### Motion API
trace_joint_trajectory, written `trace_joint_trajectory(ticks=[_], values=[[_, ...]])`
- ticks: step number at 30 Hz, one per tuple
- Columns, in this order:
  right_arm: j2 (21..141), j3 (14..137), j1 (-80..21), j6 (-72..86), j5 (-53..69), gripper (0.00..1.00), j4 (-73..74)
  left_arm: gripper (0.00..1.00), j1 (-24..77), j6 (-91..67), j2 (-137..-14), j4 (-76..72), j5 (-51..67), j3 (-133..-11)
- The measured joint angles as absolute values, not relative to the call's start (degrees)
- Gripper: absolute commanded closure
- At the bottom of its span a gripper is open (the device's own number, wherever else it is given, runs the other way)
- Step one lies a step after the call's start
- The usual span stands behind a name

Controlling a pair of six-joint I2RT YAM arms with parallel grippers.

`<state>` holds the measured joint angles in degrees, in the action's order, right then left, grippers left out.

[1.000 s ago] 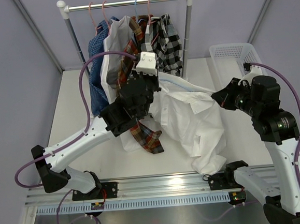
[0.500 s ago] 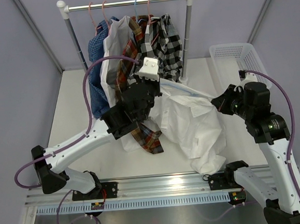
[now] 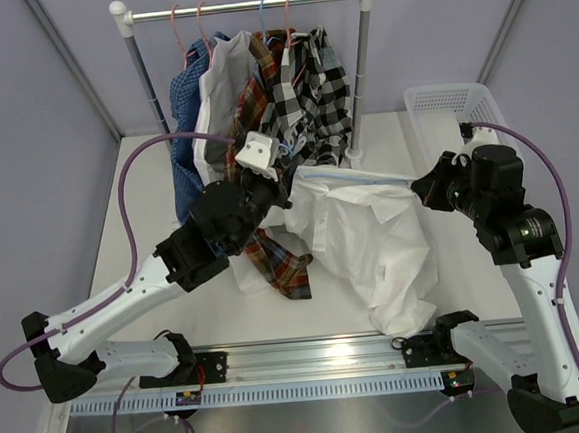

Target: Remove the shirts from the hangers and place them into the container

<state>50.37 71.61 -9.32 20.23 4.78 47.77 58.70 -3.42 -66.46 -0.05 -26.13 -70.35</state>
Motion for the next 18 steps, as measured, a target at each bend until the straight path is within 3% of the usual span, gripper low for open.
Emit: trace_joint_trajectory(ticks=[11,15,18], values=[[53.19,77.08,-9.32,17.74,3.77,1.0,49.78,1.0,58.04,-3.2,-63.2,-1.52,-22.35,-67.64],[52.29,73.71,-9.32,17.47,6.11,0.98,49.34,1.0,57.01,-3.97,-61.65,-2.79,-19.75,-66.32],[50.52,69.49,-9.32,17.08,7.99,0.9,49.36,1.0,56.75,-5.04,-60.82,-3.14,-17.65,-65.78]])
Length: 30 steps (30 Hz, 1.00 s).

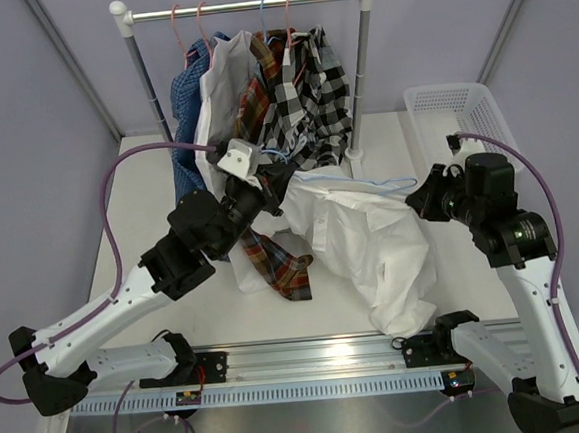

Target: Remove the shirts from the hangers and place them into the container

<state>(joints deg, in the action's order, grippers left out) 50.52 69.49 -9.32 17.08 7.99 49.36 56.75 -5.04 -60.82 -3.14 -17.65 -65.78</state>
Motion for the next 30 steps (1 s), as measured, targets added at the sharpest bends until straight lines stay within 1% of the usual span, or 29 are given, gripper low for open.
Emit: trace_joint_trajectory(ticks=[1,3,4,5,7,8,12,17,18,21,24,27,30], values=[[49.69,68.14,-9.3,16.82,8.95,0.84,49.34,1.0,56.75,-5.45,-60.8,-3.16,-17.17,-65.78],[48.1,66.5,-9.3,16.47,10.17,0.78,49.76,1.0,56.6,-6.46,-60.82,-3.09,-16.47,-65.8],[47.24,65.95,-9.23,16.32,10.52,0.73,49.8,1.0,56.45,-7.07,-60.93,-3.14,-16.27,-65.8],[46.22,65.47,-9.1,16.08,10.72,0.6,49.87,1.0,56.29,-7.77,-61.12,-3.2,-16.21,-66.04],[44.45,65.25,-8.71,15.77,10.59,0.48,50.7,1.0,55.83,-9.47,-62.3,-3.64,-16.32,-67.2],[43.55,65.25,-8.47,15.51,10.57,0.38,51.16,1.0,55.64,-10.39,-63.22,-3.99,-16.6,-67.96],[41.04,68.69,-8.05,13.89,9.13,0.24,55.9,1.0,55.13,-14.06,-68.2,-4.71,-19.86,-72.49],[39.59,77.93,-7.86,11.44,7.38,0.21,61.28,1.0,55.0,-15.03,-72.58,-3.33,-23.16,-76.25],[39.29,79.79,-7.86,10.79,7.38,0.19,61.98,1.0,54.98,-14.92,-73.21,-2.66,-23.18,-77.01],[38.41,86.02,-7.81,8.58,8.64,0.19,63.61,1.0,54.83,-14.2,-74.48,-1.37,-21.91,-78.56],[38.3,90.85,-7.81,6.55,12.14,0.18,63.0,1.0,54.74,-12.84,-74.76,-0.05,-18.17,-78.74],[39.03,91.94,-7.81,5.21,16.6,0.17,61.56,1.0,54.74,-11.29,-74.96,1.52,-13.32,-78.85],[42.46,91.98,-7.84,4.38,20.32,0.17,60.36,1.0,54.74,-9.76,-75.2,3.7,-8.95,-79.18]])
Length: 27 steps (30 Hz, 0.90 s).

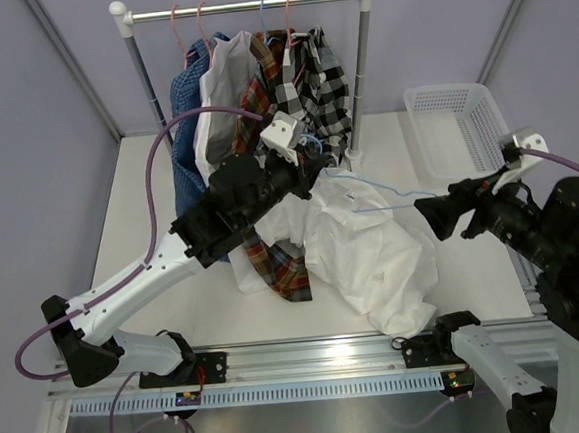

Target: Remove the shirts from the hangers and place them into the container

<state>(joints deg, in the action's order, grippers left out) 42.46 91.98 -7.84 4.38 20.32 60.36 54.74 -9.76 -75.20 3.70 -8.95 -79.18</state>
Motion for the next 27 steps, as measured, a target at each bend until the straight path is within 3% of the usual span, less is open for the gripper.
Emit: trace_joint_trajectory(ticks=[8,15,18,22,23,25,26,27], values=[[56.55,90.08,-9.23,4.08,27.16,0.17,57.28,1.0,54.74,-7.53,-75.55,7.44,-3.68,-81.71],[58.39,84.29,-14.33,4.12,27.97,0.32,56.53,1.0,54.74,-7.44,-76.31,8.14,-1.58,-84.66],[58.13,82.63,-16.29,4.14,28.14,0.42,55.53,1.0,54.74,-7.51,-76.82,9.19,-1.63,-85.76],[57.3,80.68,-17.89,4.16,28.16,0.68,54.7,1.0,54.74,-7.9,-77.91,10.72,-1.67,-86.67],[57.06,80.36,-18.02,4.16,28.21,0.83,54.7,1.0,54.74,-8.05,-78.11,10.94,-1.72,-86.7],[56.27,79.85,-18.81,4.1,29.65,0.98,54.65,1.0,54.65,-8.51,-78.65,10.92,-2.02,-86.72],[55.77,79.75,-19.38,4.29,30.55,1.0,54.59,0.99,54.46,-8.86,-78.94,10.87,-2.11,-86.72],[55.07,79.72,-19.94,4.45,31.0,1.0,54.57,0.93,54.37,-9.23,-79.2,10.83,-2.11,-86.72]])
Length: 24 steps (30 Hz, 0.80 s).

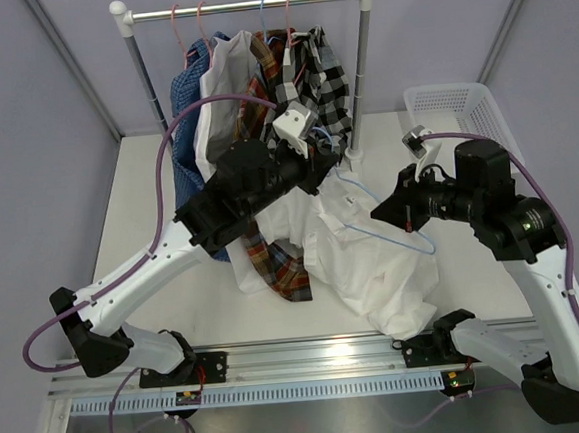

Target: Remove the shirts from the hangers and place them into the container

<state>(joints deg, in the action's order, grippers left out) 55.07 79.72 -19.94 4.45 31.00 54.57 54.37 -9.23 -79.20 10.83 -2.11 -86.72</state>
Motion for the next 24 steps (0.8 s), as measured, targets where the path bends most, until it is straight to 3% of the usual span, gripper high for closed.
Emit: trace_joint_trajectory(ticks=[1,3,4,7,17,24], values=[[54.24,79.66,-20.03,4.54,30.98,1.0,54.7,0.71,54.41,-9.74,-79.31,10.57,-2.02,-86.72],[52.99,79.64,-19.97,4.91,30.02,1.0,54.94,0.42,54.68,-9.74,-79.18,10.39,-2.2,-86.74],[52.36,79.64,-19.66,4.86,29.8,1.0,55.18,0.22,54.81,-9.76,-78.98,10.61,-2.37,-86.74],[50.41,79.55,-19.18,4.93,28.91,1.0,55.68,0.04,54.74,-10.33,-78.46,10.81,-3.53,-86.5],[42.26,79.68,-19.18,6.2,27.46,1.0,63.11,0.01,53.54,-11.6,-71.42,11.94,-10.13,-80.38],[42.63,90.41,-19.18,6.92,24.77,1.0,72.77,0.01,50.06,-13.37,-68.31,13.69,-16.62,-77.91]])
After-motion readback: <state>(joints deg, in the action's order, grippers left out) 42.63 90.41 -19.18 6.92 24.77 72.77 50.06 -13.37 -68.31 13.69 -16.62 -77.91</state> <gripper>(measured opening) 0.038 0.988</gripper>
